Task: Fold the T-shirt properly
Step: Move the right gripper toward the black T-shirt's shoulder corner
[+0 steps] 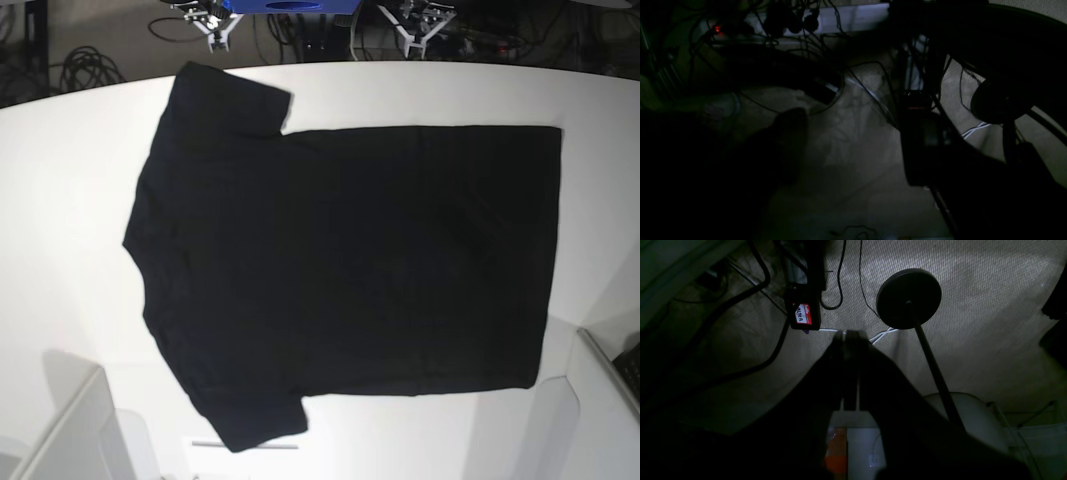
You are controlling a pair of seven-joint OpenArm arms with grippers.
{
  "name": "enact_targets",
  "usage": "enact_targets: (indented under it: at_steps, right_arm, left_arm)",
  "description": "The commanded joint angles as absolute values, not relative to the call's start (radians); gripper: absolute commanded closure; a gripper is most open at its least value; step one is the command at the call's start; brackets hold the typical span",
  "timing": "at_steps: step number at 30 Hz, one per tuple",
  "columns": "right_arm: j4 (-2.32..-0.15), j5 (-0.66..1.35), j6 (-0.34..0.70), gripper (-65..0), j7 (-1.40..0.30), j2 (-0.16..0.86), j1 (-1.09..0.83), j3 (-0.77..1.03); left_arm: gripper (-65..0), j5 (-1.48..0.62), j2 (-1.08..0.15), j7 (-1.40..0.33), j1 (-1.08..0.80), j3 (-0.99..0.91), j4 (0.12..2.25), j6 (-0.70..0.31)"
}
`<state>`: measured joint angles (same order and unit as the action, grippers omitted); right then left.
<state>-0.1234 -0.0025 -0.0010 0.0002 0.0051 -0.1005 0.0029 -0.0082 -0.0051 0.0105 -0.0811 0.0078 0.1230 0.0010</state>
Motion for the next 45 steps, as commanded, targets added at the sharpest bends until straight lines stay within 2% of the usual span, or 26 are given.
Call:
enact_targets:
  at_steps: [1, 2, 4, 6, 7, 20, 28, 34, 40, 45]
  right_arm:
    - [-0.125, 0.001, -0.007, 0.0, 0.001, 0.007, -0.105, 0.002]
    - [-0.125, 0.001, -0.007, 0.0, 0.001, 0.007, -0.105, 0.001]
    - [-0.125, 0.001, -0.007, 0.0, 0.001, 0.007, -0.105, 0.002]
    - [-0.125, 0.001, -0.007, 0.0, 0.001, 0.008, -0.105, 0.004]
    - [-0.127, 0.001, -0.007, 0.0, 0.002, 0.008, -0.107, 0.004]
    - [-0.429, 0.001, -0.007, 0.0, 0.015, 0.016, -0.315, 0.004]
    - [-0.636, 0.002, -0.01, 0.0, 0.015, 0.038, -0.483, 0.01]
    - [-0.866, 0.002, -0.01, 0.0, 0.013, 0.028, -0.627, 0.171]
    - [-1.133, 0.002, -0.01, 0.0, 0.013, 0.022, -0.779, 0.229]
    - [-1.33, 0.002, -0.01, 0.0, 0.013, -0.033, -0.868, 0.305]
  left_arm:
    - [-37.4, -0.007, -0.004, 0.007, -0.09, 0.008, 0.124, 0.005]
    - [-32.7, -0.007, -0.004, 0.007, -0.091, 0.008, 0.124, 0.005]
    - [-19.4, -0.007, -0.007, 0.007, -0.096, 0.01, 0.124, 0.005]
    - [-1.2, -0.004, -0.008, 0.007, -0.113, 0.01, 0.124, 0.005]
    - [0.0, 0.001, -0.008, 0.007, -0.12, 0.01, 0.127, 0.005]
    - [0.0, 0.005, -0.061, 0.007, -0.4, 0.012, 0.552, 0.005]
    - [0.0, 0.002, -0.134, 0.015, -0.556, 0.013, 0.76, 0.005]
    - [0.0, -0.005, -0.186, 0.274, -0.727, 0.013, 0.901, 0.005]
    - [0.0, -0.007, -0.202, 0.438, -0.823, -0.002, 0.917, 0.005]
    - [0.0, -0.022, -0.22, 0.601, -0.898, -0.002, 0.923, 0.005]
